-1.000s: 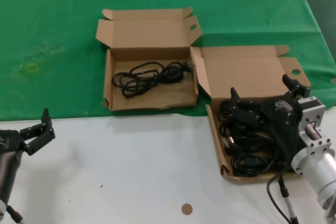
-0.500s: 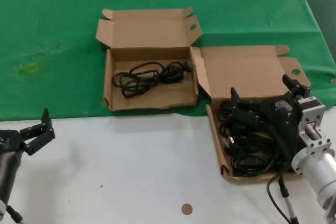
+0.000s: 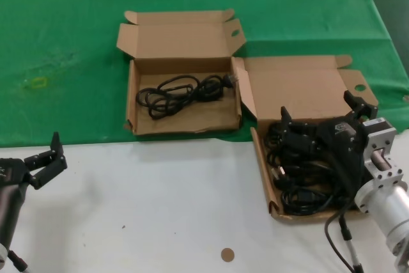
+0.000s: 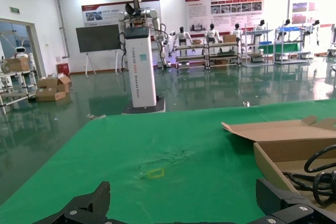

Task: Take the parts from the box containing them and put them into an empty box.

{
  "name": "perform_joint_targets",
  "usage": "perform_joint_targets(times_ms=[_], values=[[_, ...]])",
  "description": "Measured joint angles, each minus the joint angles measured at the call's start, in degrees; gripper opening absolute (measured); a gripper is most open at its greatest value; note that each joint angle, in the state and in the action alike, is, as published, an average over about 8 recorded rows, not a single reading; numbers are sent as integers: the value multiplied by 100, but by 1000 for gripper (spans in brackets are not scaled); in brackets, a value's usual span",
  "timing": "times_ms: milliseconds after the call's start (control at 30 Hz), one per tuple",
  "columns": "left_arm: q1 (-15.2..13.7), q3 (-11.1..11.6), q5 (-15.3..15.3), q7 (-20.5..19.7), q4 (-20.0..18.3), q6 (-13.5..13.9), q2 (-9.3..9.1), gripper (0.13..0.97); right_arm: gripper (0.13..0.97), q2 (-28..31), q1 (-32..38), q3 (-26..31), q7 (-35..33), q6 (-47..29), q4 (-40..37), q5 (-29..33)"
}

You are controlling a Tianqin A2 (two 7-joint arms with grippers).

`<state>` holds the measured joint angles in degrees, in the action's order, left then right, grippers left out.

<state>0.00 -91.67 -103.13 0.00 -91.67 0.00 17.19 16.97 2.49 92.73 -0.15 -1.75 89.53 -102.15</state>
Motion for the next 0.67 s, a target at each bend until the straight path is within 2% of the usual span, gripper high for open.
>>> perform_joint_targets(times_ms=[667], values=[[0, 0, 0, 0, 0, 0, 0, 966, 966, 0, 0, 0, 0, 0, 0, 0]])
